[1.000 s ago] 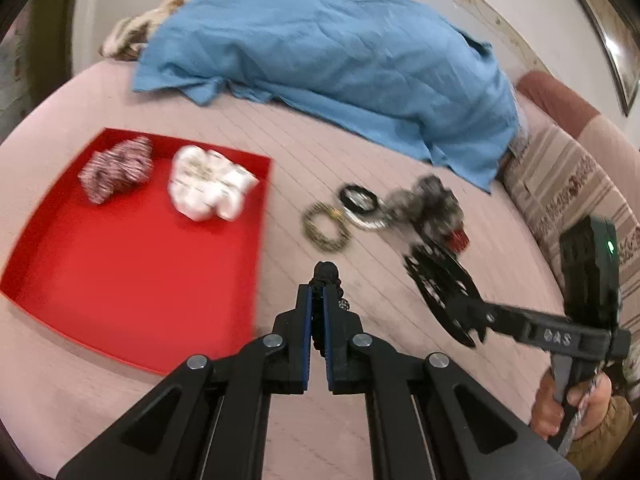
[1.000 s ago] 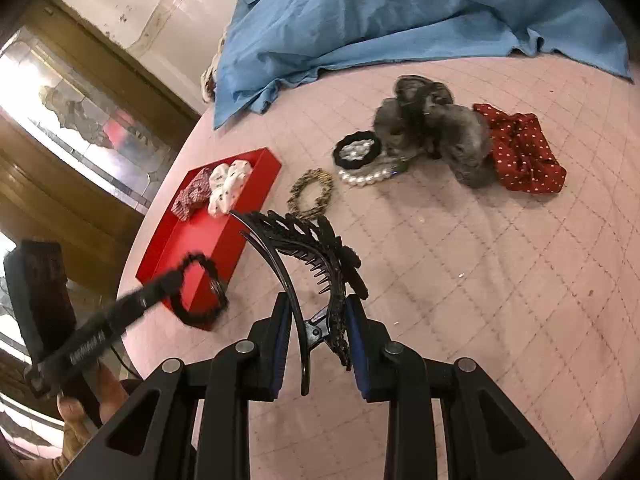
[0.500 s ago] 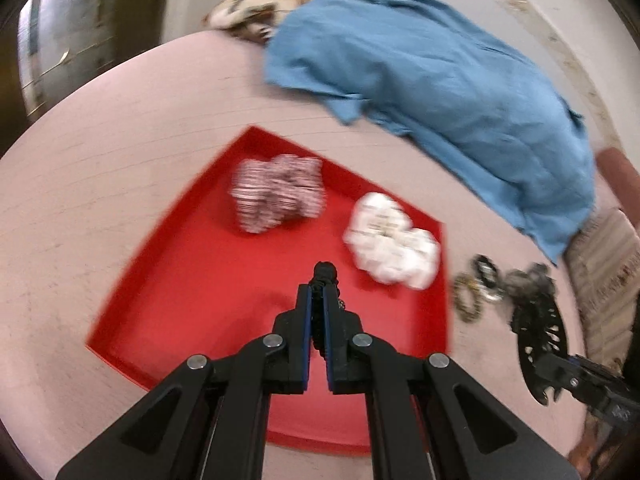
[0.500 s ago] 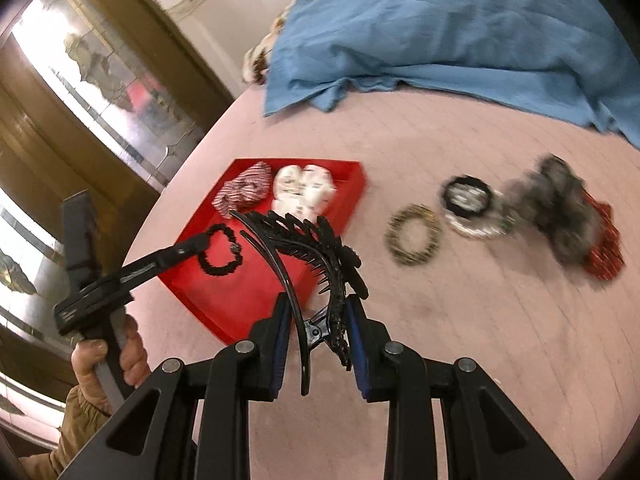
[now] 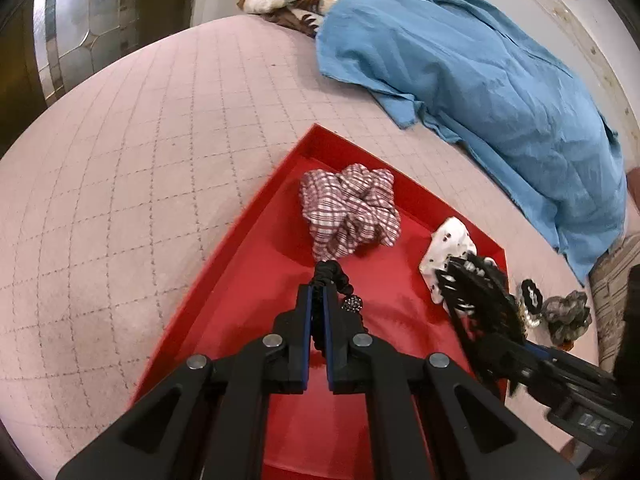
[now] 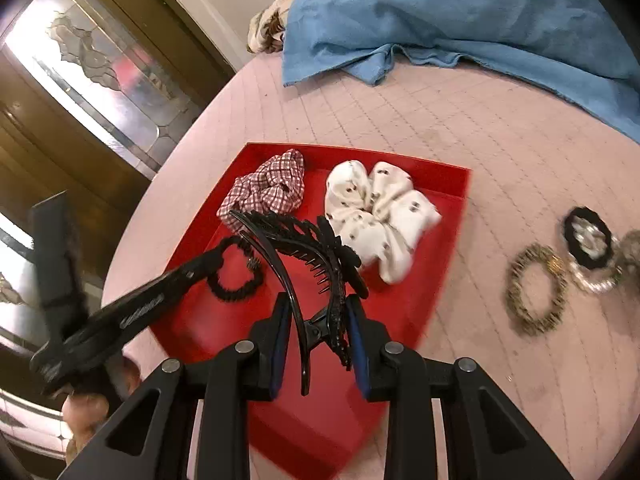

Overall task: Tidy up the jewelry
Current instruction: 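Carry the claw clip and black hair tie into the red tray and release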

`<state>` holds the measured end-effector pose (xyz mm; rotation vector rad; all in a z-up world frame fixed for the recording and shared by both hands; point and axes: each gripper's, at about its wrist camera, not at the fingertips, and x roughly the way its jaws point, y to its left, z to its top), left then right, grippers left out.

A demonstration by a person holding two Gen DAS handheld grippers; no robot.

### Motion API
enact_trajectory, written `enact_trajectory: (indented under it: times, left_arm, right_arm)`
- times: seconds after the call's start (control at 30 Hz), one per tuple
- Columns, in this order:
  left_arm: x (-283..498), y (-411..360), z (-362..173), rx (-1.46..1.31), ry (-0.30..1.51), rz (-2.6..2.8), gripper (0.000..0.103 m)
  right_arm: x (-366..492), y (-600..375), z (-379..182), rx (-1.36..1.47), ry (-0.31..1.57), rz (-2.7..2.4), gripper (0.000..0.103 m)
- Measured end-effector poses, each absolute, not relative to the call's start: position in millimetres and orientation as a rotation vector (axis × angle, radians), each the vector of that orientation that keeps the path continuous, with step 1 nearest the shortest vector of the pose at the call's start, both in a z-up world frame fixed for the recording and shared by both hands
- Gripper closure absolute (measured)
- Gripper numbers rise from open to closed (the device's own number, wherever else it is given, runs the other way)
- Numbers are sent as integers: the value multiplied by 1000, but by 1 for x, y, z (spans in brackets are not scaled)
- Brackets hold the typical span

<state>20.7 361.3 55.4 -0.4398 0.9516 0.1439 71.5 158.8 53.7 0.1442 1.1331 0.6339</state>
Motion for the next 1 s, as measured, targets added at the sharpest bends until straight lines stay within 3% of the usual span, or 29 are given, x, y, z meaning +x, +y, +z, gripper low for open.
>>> enact_trajectory:
  times: [0.37,0.47,0.53,0.63,0.73,1.0]
  left_arm:
    - [16,380,54,-509,933,183,96]
    - [15,384,55,-546,919,161,87]
    - [13,385,57,-559,905,154,74]
    - [10,383,63,-559,871,143,69]
    - [5,379,71,-534,836,149,63]
    - [0,375,82,-456,786,226,59]
  right_arm:
    - [86,195,34,83,1148,579,73]
    - [86,199,32,73,1148,573,72]
    - [84,199,31,74,1145,570,71]
    - [85,201,31,75,1142,561,70]
    - [86,203,31,76,1139,560,62]
    - [78,190,55,93,1087,580,61]
